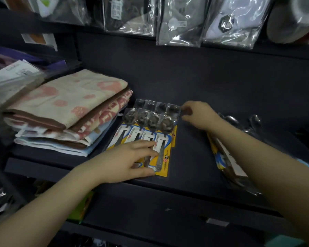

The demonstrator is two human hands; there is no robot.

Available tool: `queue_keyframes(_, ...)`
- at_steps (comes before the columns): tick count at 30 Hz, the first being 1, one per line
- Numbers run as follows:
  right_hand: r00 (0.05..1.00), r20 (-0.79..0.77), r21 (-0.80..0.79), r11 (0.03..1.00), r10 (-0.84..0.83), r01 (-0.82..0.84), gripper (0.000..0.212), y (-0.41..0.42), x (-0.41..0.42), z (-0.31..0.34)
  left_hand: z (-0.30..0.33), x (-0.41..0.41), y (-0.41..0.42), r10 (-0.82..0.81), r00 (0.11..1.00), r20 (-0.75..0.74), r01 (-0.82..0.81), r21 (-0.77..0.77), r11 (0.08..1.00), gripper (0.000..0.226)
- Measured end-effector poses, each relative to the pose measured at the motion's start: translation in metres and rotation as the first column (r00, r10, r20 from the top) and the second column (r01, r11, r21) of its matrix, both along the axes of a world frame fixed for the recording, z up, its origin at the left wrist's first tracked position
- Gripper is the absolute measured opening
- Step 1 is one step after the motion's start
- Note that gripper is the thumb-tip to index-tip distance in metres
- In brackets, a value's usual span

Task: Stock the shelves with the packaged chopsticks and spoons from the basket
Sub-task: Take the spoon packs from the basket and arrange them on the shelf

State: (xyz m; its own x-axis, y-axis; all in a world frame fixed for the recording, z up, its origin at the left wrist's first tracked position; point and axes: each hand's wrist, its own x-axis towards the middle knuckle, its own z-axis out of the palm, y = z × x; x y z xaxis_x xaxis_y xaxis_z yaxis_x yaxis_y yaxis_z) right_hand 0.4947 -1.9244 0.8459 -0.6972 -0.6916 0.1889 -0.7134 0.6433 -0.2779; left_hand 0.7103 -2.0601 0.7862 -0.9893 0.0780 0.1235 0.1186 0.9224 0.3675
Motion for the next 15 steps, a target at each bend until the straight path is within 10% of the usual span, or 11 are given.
queue_keyframes(7, 0.899, 0.078, 0.295, 0.871, -0.432, 0.393, 0.056, 0.073, -0.036, -0.005, 0.022, -0.021, 0.026, -0.006, 0.947, -0.322, 0.003, -0.009, 1.000, 0.057)
queue_keyframes(15, 0.909, 0.246, 0.062, 0.941, -0.337, 0.332, 0.081, 0.091, -0.027, -0.019, 0.032, -0.071, 0.075, -0.004, 0.930, -0.367, 0.048, 0.110, 0.993, 0.042)
